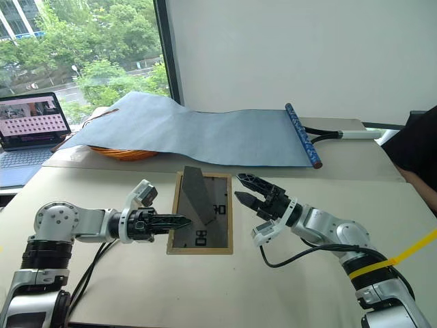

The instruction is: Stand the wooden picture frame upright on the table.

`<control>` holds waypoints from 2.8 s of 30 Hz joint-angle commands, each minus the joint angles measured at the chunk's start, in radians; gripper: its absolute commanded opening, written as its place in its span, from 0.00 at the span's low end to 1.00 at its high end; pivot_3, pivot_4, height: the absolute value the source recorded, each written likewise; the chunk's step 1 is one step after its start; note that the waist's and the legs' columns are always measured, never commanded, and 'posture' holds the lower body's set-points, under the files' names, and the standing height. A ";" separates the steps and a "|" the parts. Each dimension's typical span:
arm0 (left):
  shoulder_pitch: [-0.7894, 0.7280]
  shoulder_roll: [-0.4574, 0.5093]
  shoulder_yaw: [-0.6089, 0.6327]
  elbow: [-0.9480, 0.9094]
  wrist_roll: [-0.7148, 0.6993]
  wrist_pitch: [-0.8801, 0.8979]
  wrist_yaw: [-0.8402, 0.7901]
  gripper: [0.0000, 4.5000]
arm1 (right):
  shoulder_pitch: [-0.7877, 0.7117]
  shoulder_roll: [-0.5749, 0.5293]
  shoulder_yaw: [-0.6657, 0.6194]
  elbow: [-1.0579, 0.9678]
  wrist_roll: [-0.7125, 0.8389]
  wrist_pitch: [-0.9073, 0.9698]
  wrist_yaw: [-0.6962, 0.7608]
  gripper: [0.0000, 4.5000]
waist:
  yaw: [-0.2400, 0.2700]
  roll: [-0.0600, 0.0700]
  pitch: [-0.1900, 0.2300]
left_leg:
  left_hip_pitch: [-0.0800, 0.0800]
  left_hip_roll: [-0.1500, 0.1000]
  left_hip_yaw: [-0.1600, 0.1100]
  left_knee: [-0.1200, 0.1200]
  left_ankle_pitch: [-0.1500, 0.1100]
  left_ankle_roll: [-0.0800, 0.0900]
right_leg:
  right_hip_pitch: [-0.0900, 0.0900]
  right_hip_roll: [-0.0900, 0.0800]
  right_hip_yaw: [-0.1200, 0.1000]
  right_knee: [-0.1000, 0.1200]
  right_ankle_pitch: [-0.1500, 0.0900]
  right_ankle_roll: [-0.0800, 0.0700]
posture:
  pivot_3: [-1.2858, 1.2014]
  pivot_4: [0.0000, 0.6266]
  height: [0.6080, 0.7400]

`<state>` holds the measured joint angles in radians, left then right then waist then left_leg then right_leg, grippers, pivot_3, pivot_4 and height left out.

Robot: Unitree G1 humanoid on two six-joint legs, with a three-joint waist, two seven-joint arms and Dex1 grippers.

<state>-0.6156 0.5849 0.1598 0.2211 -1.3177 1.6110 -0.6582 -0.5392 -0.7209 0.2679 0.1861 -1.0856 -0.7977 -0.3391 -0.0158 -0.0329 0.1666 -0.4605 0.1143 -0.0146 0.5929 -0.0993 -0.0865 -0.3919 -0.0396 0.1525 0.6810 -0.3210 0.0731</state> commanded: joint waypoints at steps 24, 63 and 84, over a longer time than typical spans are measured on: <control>0.126 0.142 0.107 -0.324 0.192 -0.381 -0.166 1.00 | -0.069 0.000 0.018 0.086 0.292 -0.015 0.154 0.27 | -0.007 0.000 0.000 | 0.000 -0.001 -0.006 0.000 0.002 -0.001 | 0.003 -0.001 -0.004 0.001 0.000 -0.001 | 0.52 0.24 0.68; 0.374 0.162 0.082 -0.531 0.422 -0.765 -0.256 1.00 | -0.034 0.211 -0.111 0.009 1.594 1.646 1.223 0.27 | -0.006 0.001 0.001 | 0.000 -0.001 -0.010 -0.002 0.004 0.000 | 0.004 -0.001 -0.011 0.001 -0.002 -0.004 | 0.52 0.24 0.68; 0.394 0.104 0.061 -0.462 0.666 -1.012 -0.160 1.00 | 0.396 0.014 -0.460 -0.403 1.581 1.350 1.284 0.98 | 0.010 0.001 0.001 | -0.001 -0.001 -0.010 -0.004 0.004 0.001 | 0.003 -0.001 -0.011 -0.001 -0.004 -0.005 | 0.52 0.24 0.68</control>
<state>-0.2355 0.7111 0.2181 -0.2426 -0.7292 0.6937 -0.8679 -0.2071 -0.6988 -0.1396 -0.0923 0.5398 0.7487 0.9194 -0.0062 -0.0317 0.1678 -0.4612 0.1128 -0.0244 0.5888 -0.0957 -0.0859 -0.3886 -0.0408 0.1412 0.6801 -0.3249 0.0683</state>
